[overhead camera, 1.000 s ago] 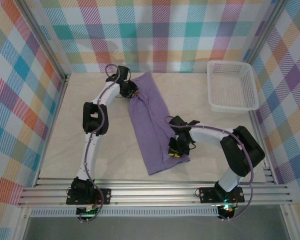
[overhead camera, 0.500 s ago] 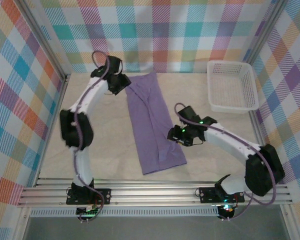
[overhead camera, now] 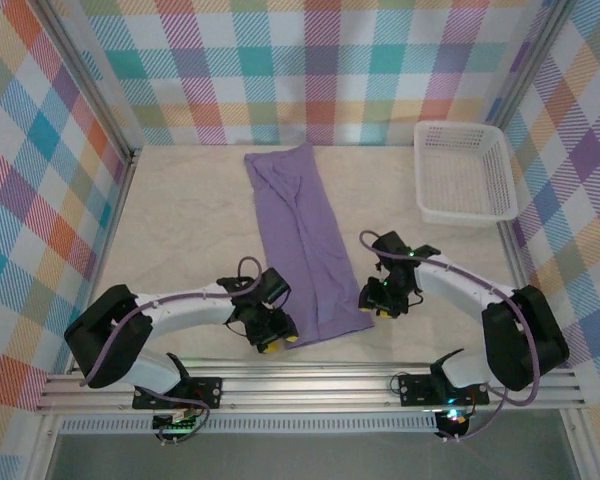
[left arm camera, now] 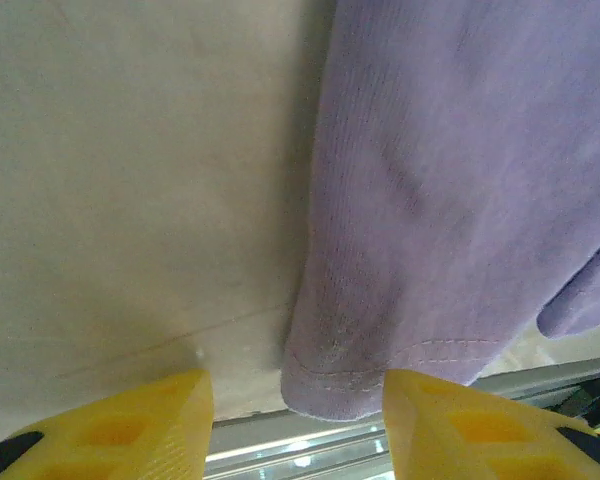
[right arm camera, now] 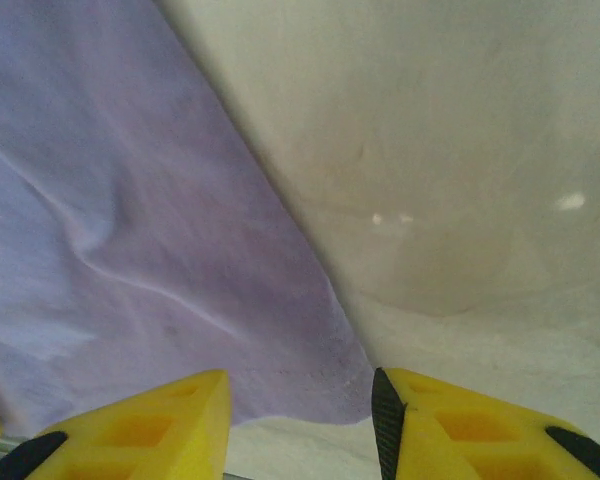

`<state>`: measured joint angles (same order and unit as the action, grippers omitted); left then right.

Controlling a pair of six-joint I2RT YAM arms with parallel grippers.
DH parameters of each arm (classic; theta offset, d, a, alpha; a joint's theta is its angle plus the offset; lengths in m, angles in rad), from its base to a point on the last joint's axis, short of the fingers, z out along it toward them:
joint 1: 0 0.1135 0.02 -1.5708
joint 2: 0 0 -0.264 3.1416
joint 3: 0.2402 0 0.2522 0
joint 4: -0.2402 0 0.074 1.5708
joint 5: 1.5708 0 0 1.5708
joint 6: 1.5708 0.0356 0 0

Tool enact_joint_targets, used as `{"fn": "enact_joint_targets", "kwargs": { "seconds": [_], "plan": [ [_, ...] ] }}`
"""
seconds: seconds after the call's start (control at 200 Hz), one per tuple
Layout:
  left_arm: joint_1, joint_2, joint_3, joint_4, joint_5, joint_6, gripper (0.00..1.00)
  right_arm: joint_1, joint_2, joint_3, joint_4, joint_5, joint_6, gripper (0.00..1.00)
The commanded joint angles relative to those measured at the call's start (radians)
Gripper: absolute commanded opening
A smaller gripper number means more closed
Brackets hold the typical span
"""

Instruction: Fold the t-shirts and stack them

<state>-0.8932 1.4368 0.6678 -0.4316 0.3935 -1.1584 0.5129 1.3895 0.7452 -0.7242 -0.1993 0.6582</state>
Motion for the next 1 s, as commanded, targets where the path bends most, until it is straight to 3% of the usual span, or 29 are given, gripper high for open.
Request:
{"fn": "enact_joint_targets", "kwargs": {
  "seconds": [0.0, 0.185, 0.285, 0.45, 0.6, 0.645, 0.79, 0.995],
  "plan": [
    [-0.031, -0.003, -0.023, 0.109, 0.019, -0.108, 0.49, 0.040, 0.016, -0.040, 0.039, -0.004, 0.025, 0.43],
    [-0.033, 0.071, 0.038, 0.190, -0.010, -0.115, 0.47, 0.053, 0.056, -0.072, 0.106, -0.007, 0.039, 0.42],
    [-0.033, 0.118, 0.074, 0.189, -0.038, -0.099, 0.36, 0.057, 0.082, -0.051, 0.117, -0.018, 0.031, 0.41],
    [-0.033, 0.116, 0.075, 0.164, -0.087, -0.090, 0.13, 0.065, 0.097, -0.033, 0.141, -0.015, 0.038, 0.24],
    [-0.032, 0.056, 0.076, 0.071, -0.155, -0.063, 0.04, 0.098, 0.045, -0.039, 0.158, 0.021, 0.045, 0.01],
    [-0.032, 0.036, 0.075, 0.047, -0.173, -0.060, 0.00, 0.116, 0.027, -0.031, 0.142, 0.035, 0.048, 0.00],
    [-0.032, -0.084, 0.037, -0.030, -0.236, -0.060, 0.00, 0.195, -0.028, -0.015, 0.067, 0.044, 0.108, 0.00],
    [-0.032, -0.291, -0.046, -0.036, -0.214, -0.086, 0.00, 0.291, -0.174, -0.024, 0.006, 0.074, 0.265, 0.00]
  ]
}}
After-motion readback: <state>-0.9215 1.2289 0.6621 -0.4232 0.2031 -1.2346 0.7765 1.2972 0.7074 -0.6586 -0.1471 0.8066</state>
